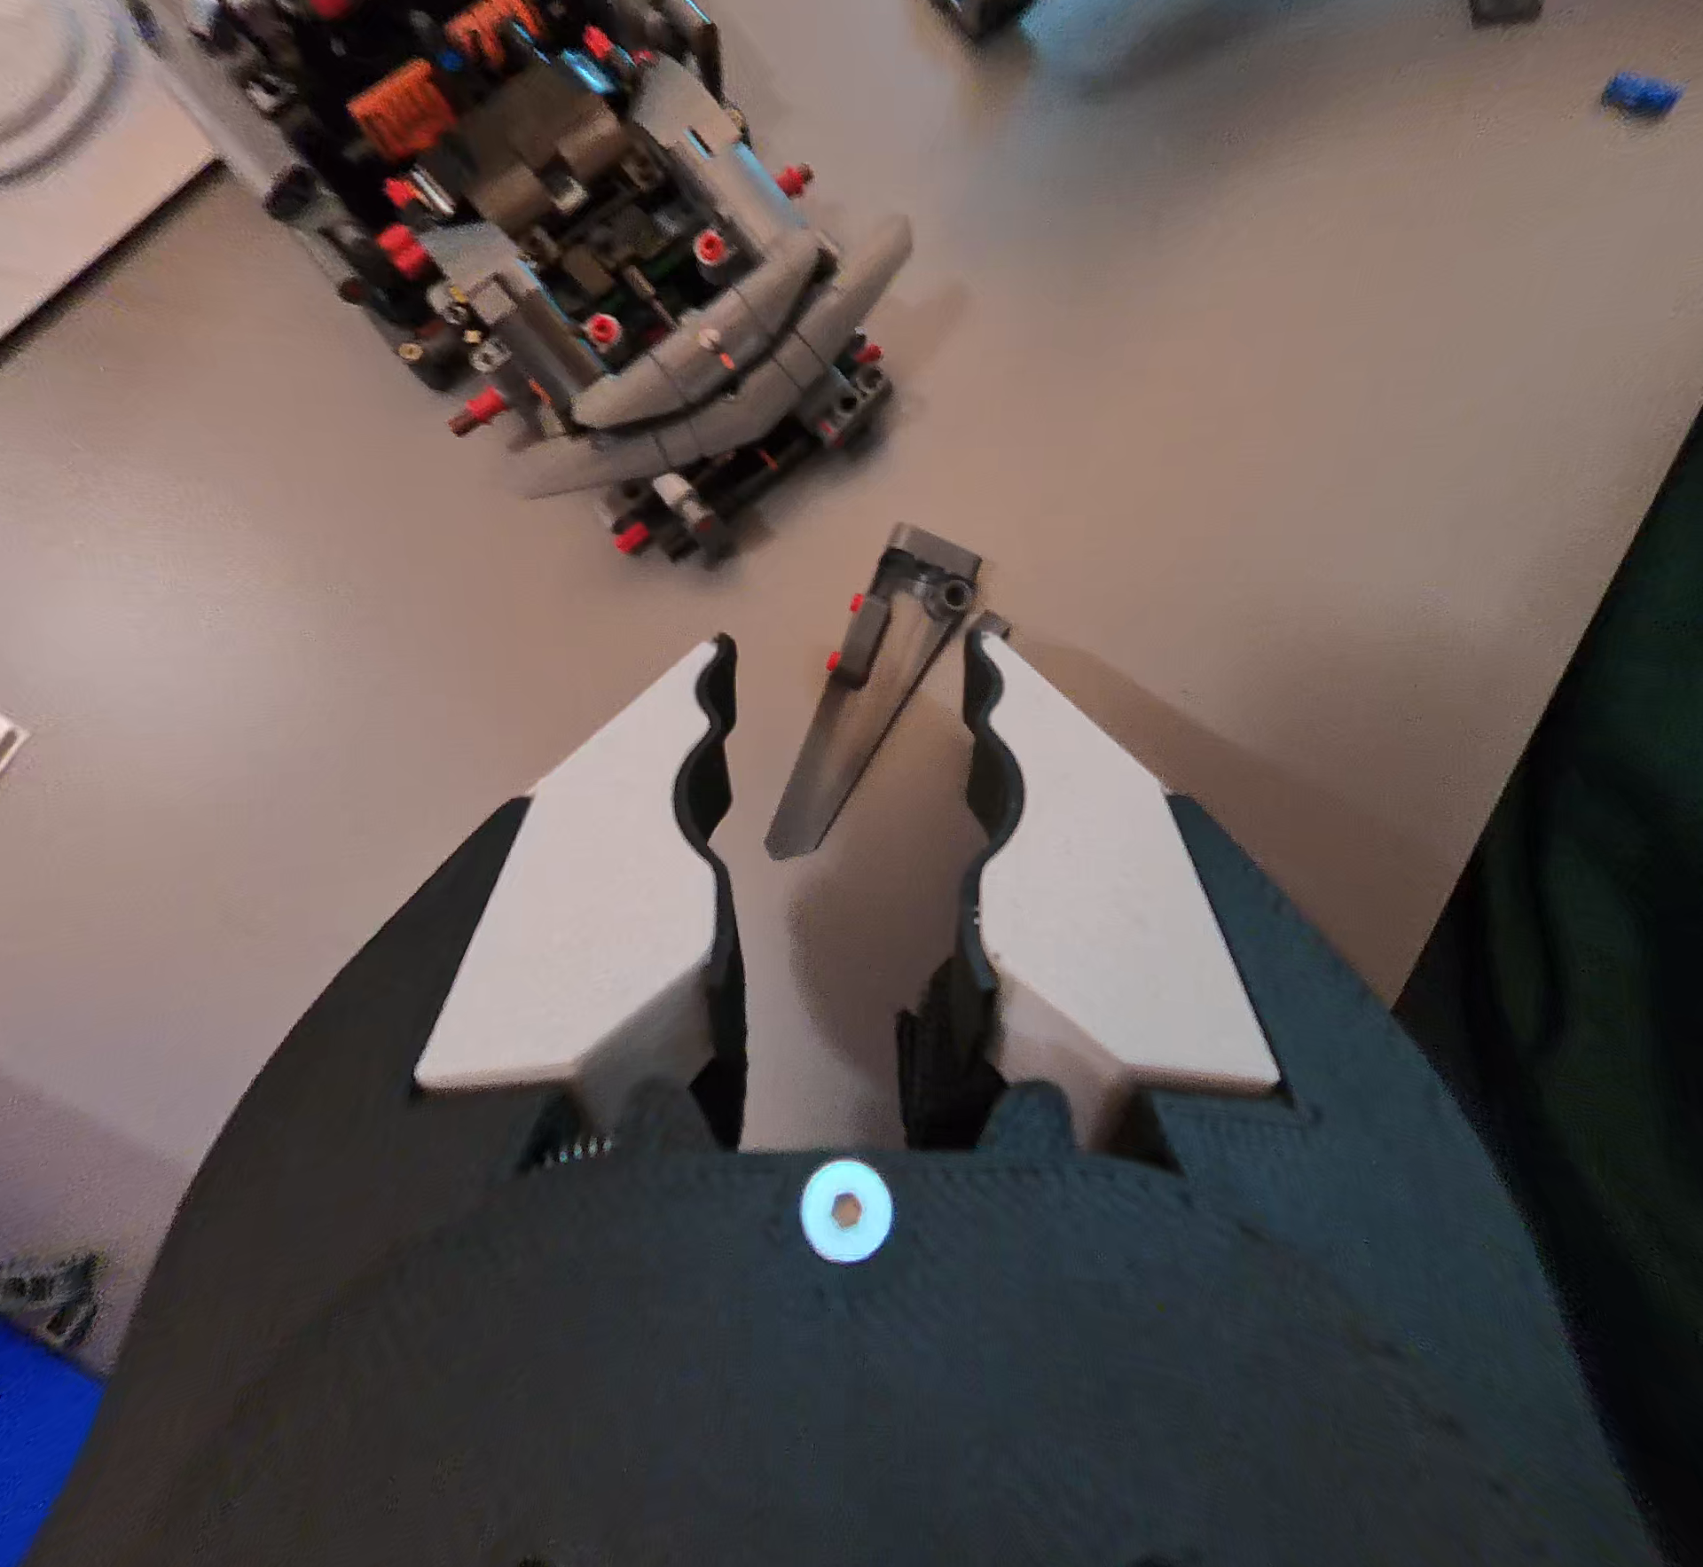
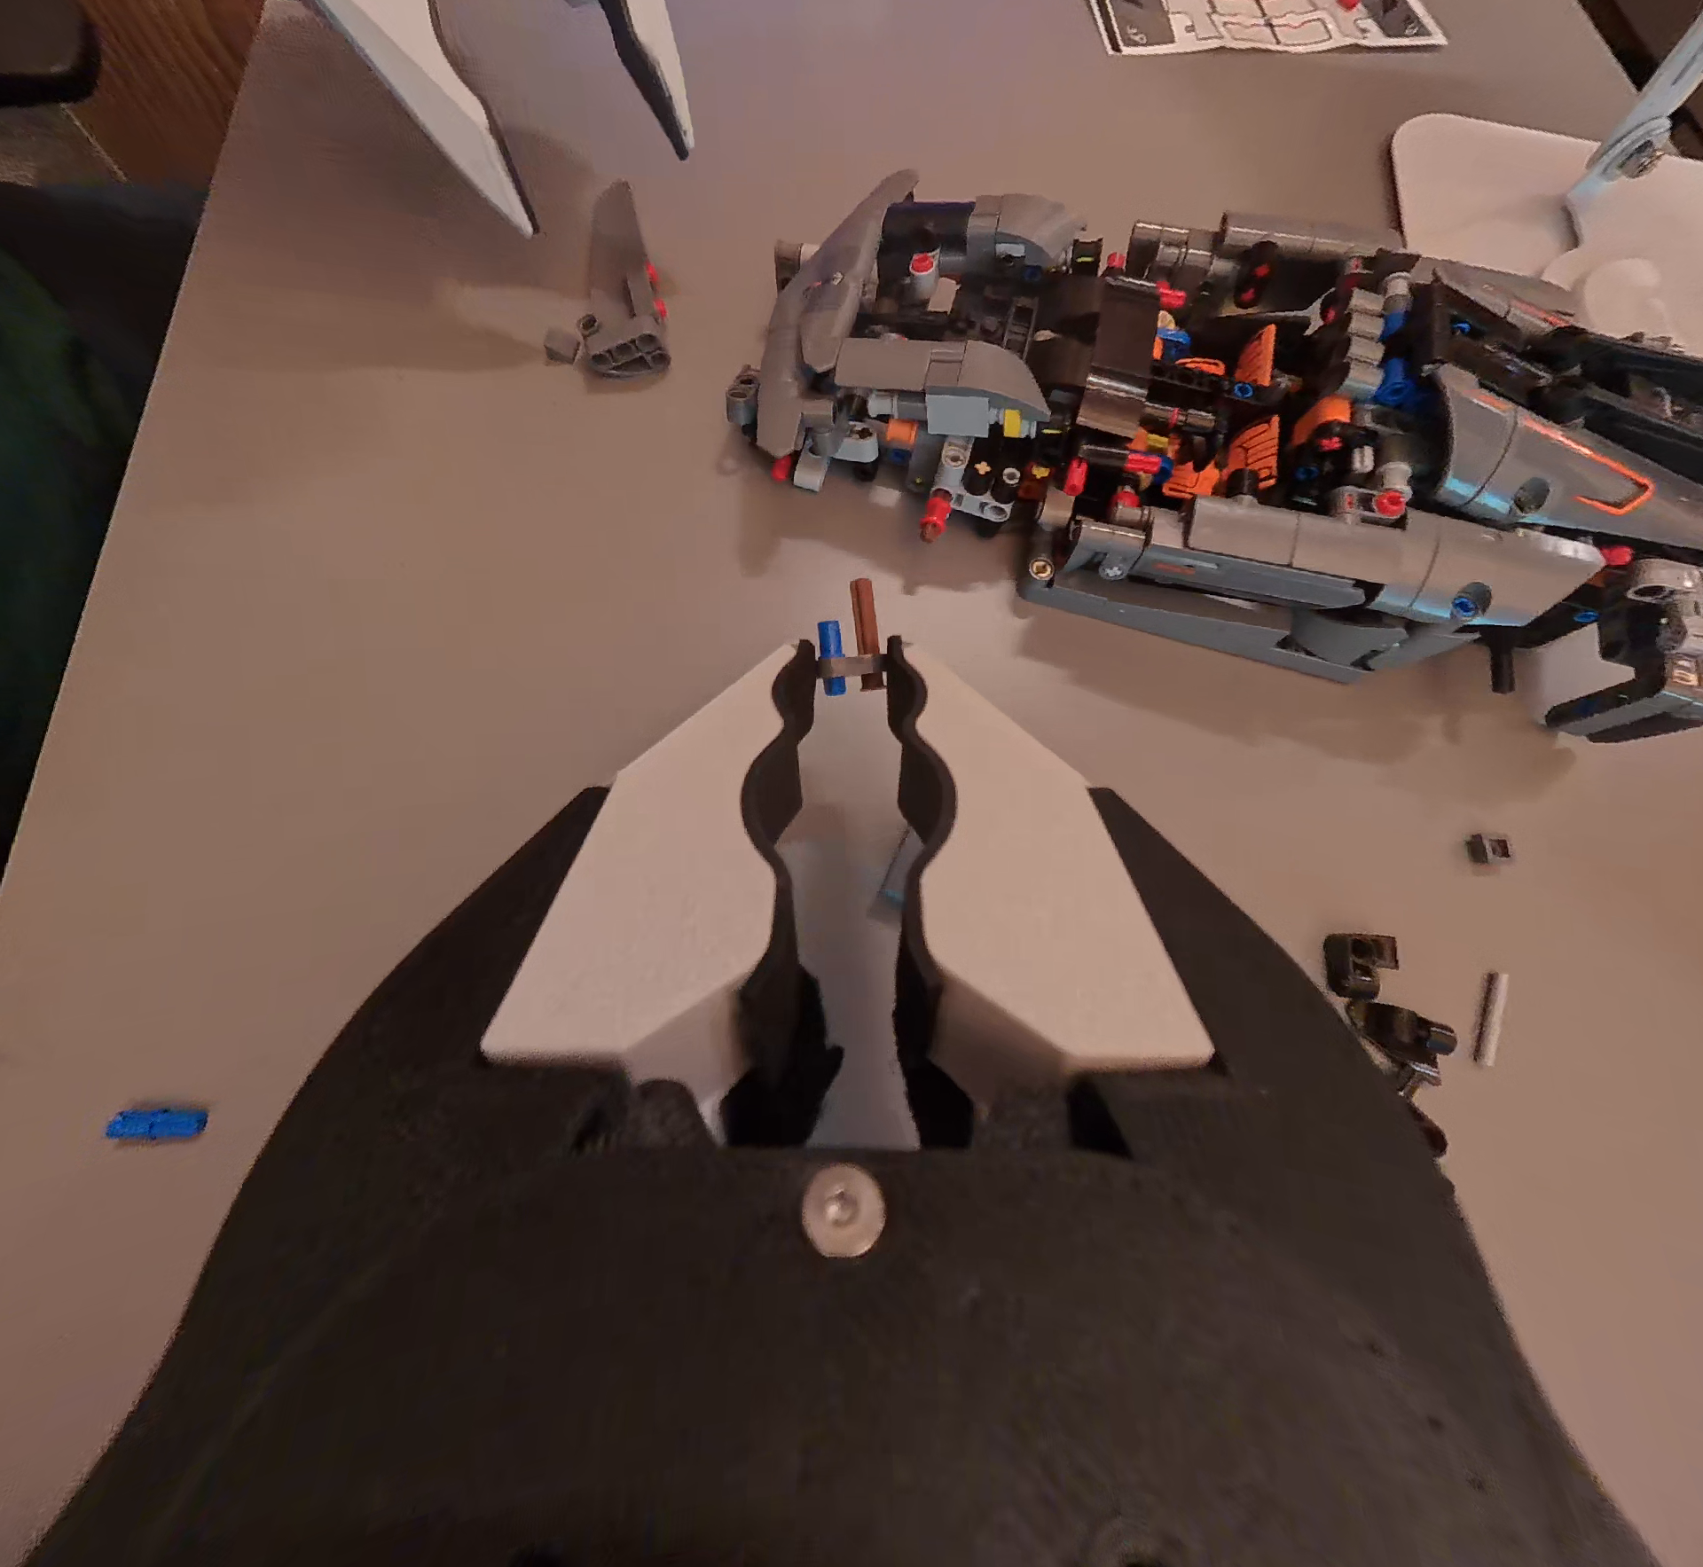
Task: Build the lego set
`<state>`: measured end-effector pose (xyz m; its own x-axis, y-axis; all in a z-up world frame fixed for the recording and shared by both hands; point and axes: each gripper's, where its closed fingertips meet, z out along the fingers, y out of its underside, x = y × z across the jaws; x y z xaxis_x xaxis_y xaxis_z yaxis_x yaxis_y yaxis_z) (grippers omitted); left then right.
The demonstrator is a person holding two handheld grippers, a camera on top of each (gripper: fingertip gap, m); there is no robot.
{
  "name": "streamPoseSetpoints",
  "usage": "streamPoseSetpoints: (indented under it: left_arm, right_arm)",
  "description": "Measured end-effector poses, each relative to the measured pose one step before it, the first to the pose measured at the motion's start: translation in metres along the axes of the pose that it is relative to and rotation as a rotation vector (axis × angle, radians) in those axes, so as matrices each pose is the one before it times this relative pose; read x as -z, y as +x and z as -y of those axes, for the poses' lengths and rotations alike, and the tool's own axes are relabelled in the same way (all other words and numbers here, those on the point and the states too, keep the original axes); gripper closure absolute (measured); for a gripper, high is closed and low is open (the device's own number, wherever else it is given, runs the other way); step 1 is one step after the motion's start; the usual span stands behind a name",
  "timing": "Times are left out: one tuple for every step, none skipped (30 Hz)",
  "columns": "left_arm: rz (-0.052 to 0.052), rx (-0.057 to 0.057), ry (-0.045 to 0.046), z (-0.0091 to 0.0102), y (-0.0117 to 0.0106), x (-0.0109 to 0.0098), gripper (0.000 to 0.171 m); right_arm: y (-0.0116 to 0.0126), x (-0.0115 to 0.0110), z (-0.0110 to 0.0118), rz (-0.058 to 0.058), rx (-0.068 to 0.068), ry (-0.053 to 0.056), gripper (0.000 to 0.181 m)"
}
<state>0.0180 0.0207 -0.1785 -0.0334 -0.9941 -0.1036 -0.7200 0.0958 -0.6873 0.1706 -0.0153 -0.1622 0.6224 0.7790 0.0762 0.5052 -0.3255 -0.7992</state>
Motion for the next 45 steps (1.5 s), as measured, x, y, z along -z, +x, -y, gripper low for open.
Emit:
streamPoseSetpoints:
  left_arm:
    - [-0.0089, -0.0174, -0.01633, -0.00218, 0.00297, -0.00378, 0.124]
    - [-0.0112, -0.0127, -0.01228, -0.0013, 0.00283, -0.00369, 0.125]
    - [-0.0103, -0.0061, -0.0128, -0.00092, 0.00207, -0.00376, 0.125]
    - [-0.0056, -0.0053, -0.01622, -0.00169, 0.00085, -0.00354, 0.126]
    - [-0.0029, -0.0057, -0.01602, -0.00211, 0.00029, -0.00339, 0.128]
    - [-0.0033, -0.0025, -0.01294, -0.00217, 0.00011, -0.00295, 0.13]
    - [-0.0077, 0.0018, -0.01597, -0.00293, 0.00057, -0.00235, 0.133]
    - [-0.0142, 0.0057, 0.00944, 0.00104, 0.00131, -0.00017, 0.138]
    - [-0.0018, 0.0018, -0.00551, -0.0016, -0.00041, -0.00019, 0.142]
    - [-0.009, 0.0057, 0.00086, -0.00051, 0.00033, 0.00018, 0.146]
    - [-0.0055, 0.0083, -0.00091, -0.00055, -0.0001, 0.00027, 0.147]
    - [-0.0043, 0.0026, -0.00028, -0.00042, 0.00012, 0.00014, 0.147]
    - [-0.0011, -0.0039, 0.00182, -0.00016, 0.00023, 0.00009, 0.147]
    - [0.0034, -0.0078, -0.00016, 0.00002, 0.00009, 0.00019, 0.148]
    - [0.0143, -0.0065, 0.00211, 0.00007, -0.00131, 0.00002, 0.148]
    - [0.0076, 0.0014, 0.00528, 0.00022, -0.0008, -0.00007, 0.148]
    - [0.0042, 0.0045, 0.00602, 0.00007, -0.00038, -0.00008, 0.148]
    - [0.0172, -0.0008, 0.00658, 0.00012, -0.00196, 0.00025, 0.149]
    - [0.0156, -0.0015, 0.006, 0.00021, -0.00162, 0.00032, 0.149]
    - [0.0117, 0.0004, 0.00921, 0.00132, -0.00095, 0.00074, 0.149]
    - [0.0153, -0.0028, 0.01794, 0.00313, -0.00113, 0.00122, 0.149]
    - [0.0138, -0.0018, 0.01811, 0.00405, -0.00082, 0.00156, 0.149]
    - [0.0138, -0.0034, 0.01567, 0.00413, -0.00091, 0.00153, 0.149]
    - [0.0197, -0.0087, 0.01715, 0.00481, -0.00174, 0.00183, 0.149]
    - [0.0192, -0.011, 0.02032, 0.00549, -0.00174, 0.00177, 0.149]
    - [0.0169, -0.0074, 0.02053, 0.00598, -0.00193, 0.00172, 0.149]
    - [0.0212, -0.0065, 0.02512, 0.00688, -0.00281, 0.00155, 0.149]
    - [0.0215, -0.0079, 0.03015, 0.00821, -0.00297, 0.00135, 0.149]
    - [0.0195, -0.0089, 0.0315, 0.00902, -0.00271, 0.00092, 0.149]
    - [0.022, -0.0128, 0.03438, 0.01004, -0.00272, 0.00062, 0.149]
    - [0.016, -0.0164, 0.03124, 0.01014, -0.00125, -0.00012, 0.149]
    - [0.0192, -0.0217, 0.0287, 0.0099, -0.00141, -0.00079, 0.149]
    - [0.0211, -0.0262, 0.02288, 0.00912, -0.00139, -0.00148, 0.149]
    - [0.025, -0.0294, 0.01958, 0.00866, -0.00188, -0.00206, 0.149]
    - [0.0173, -0.0291, 0.01761, 0.00821, -0.00072, -0.00246, 0.149]
    - [0.0185, -0.029, 0.0173, 0.00801, -0.00089, -0.0026, 0.149]
    - [0.0203, -0.0313, 0.01664, 0.00763, -0.00085, -0.00288, 0.149]
    - [0.0217, -0.033, 0.00763, 0.00609, -0.00104, -0.00324, 0.149]
    - [0.0184, -0.0386, -0.0054, 0.00392, -0.00045, -0.00385, 0.149]
    - [0.0184, -0.0395, -0.0081, 0.00318, -0.00037, -0.00394, 0.149]
    - [0.0094, -0.0312, 0.0029, 0.00424, 0.00085, -0.00341, 0.15]
    - [0.0003, -0.0213, 0.0097, 0.00473, 0.00149, -0.00274, 0.15]
    - [-0.0039, -0.0188, 0.00456, 0.00358, 0.00192, -0.00255, 0.15]
    - [0.0124, -0.0159, -0.00246, 0.00199, -0.00077, -0.00241, 0.149]
    - [0.0067, -0.008, 0.00319, 0.0022, -0.00037, -0.00199, 0.149]
  right_arm:
    - [-0.00062, -0.0007, -0.0007, 0.0032, 0.0011, -0.0042, 0.168]
    - [-0.00038, -0.00037, -0.00053, 0.0017, 0.0001, -0.0023, 0.168]
    - [0.00014, 0.00008, -0.00028, -0.0006, 0.0001, -0.0011, 0.168]
    - [0.00002, 0.00016, -0.00011, 0.0, -0.0005, 0.0002, 0.168]
    - [-0.00011, 0.00012, -0.00024, 0.0015, -0.001, 0.0, 0.168]
    - [-0.00021, 0.00019, -0.00056, 0.0009, 0.0003, -0.002, 0.168]
    - [-0.00015, 0.00007, -0.0006, 0.0001, 0.0027, -0.0022, 0.168]
    - [-0.00106, -0.00008, -0.00056, 0.006, 0.0025, -0.0017, 0.168]
    - [-0.00177, -0.00042, -0.00062, 0.0096, 0.002, -0.0028, 0.168]
    - [-0.00198, -0.00067, -0.00087, 0.0103, 0.0028, -0.0052, 0.168]
    - [-0.00256, -0.00115, -0.001, 0.013, 0.0038, -0.0069, 0.168]
    - [-0.00364, -0.00153, -0.00083, 0.0187, 0.0047, -0.0076, 0.168]
    - [-0.00366, -0.00183, -0.00069, 0.0168, 0.0068, -0.0092, 0.168]
    - [-0.00438, -0.00214, -0.00053, 0.0192, 0.0092, -0.0094, 0.168]
    - [-0.00553, -0.00257, -0.00051, 0.0284, 0.0043, -0.0091, 0.168]
    - [-0.005, -0.00304, -0.00096, 0.027, -0.0025, -0.0114, 0.168]
    - [-0.00316, -0.00337, -0.0023, 0.0179, -0.0045, -0.0171, 0.168]
    - [-0.00241, -0.00354, -0.00351, 0.0147, -0.0045, -0.0239, 0.168]
    - [-0.0013, -0.00323, -0.00376, 0.0067, -0.0023, -0.0247, 0.168]
    - [-0.0005, -0.00259, -0.00259, 0.0014, -0.0006, -0.018, 0.168]
    - [-0.00046, -0.00167, -0.001, 0.0015, -0.0018, -0.0087, 0.167]
    - [-0.00037, -0.00072, 0.0004, 0.0021, -0.0018, -0.0011, 0.165]
    - [0.00029, 0.00001, 0.00079, -0.0015, -0.0043, 0.0031, 0.162]
    - [-0.00006, 0.00056, 0.00036, 0.003, -0.0083, 0.0025, 0.159]
    - [0.00102, 0.00106, 0.00001, -0.0026, -0.0088, 0.0025, 0.158]
    - [0.0031, 0.00168, 0.0005, -0.0166, -0.0088, 0.0061, 0.154]
    - [0.00373, 0.00264, 0.0017, -0.0193, -0.0086, 0.0126, 0.152]
    - [0.00279, 0.00367, 0.00404, -0.013, -0.0093, 0.0257, 0.152]
    - [0.00339, 0.00426, 0.00575, -0.0139, -0.0158, 0.0368, 0.153]
    - [0.00489, 0.00472, 0.0065, -0.0206, -0.021, 0.0409, 0.155]
    - [0.00455, 0.00505, 0.00772, -0.0195, -0.0186, 0.0474, 0.155]
    - [0.00255, 0.00519, 0.00903, -0.0085, -0.017, 0.0562, 0.154]
    - [0.00161, 0.00485, 0.0101, -0.0011, -0.0213, 0.0618, 0.154]
    - [0.00025, 0.00439, 0.01052, 0.0089, -0.0271, 0.065, 0.153]
    - [-0.00169, 0.00391, 0.01098, 0.0227, -0.0346, 0.0692, 0.152]
    - [-0.00321, 0.00317, 0.00991, 0.0353, -0.0395, 0.0637, 0.151]
    - [-0.0018, 0.00277, 0.00856, 0.0258, -0.0383, 0.0576, 0.151]
    - [-0.00144, 0.00215, 0.00757, 0.0238, -0.0372, 0.0529, 0.149]
    - [-0.00314, 0.00082, 0.00565, 0.0367, -0.038, 0.0401, 0.146]
    - [-0.0013, 0.00012, 0.0043, 0.0235, -0.0363, 0.0324, 0.144]
    - [0.00025, -0.00039, 0.00269, 0.0118, -0.0301, 0.0253, 0.144]
    - [-0.00069, -0.00037, 0.00107, 0.0176, -0.0269, 0.014, 0.143]
    - [-0.00069, 0.00024, 0.00189, 0.0146, -0.0205, 0.0153, 0.143]
    - [-0.00103, 0.00106, 0.00355, 0.0131, -0.014, 0.0273, 0.145]
    - [-0.00177, 0.00068, 0.00188, 0.0189, -0.015, 0.0156, 0.147]
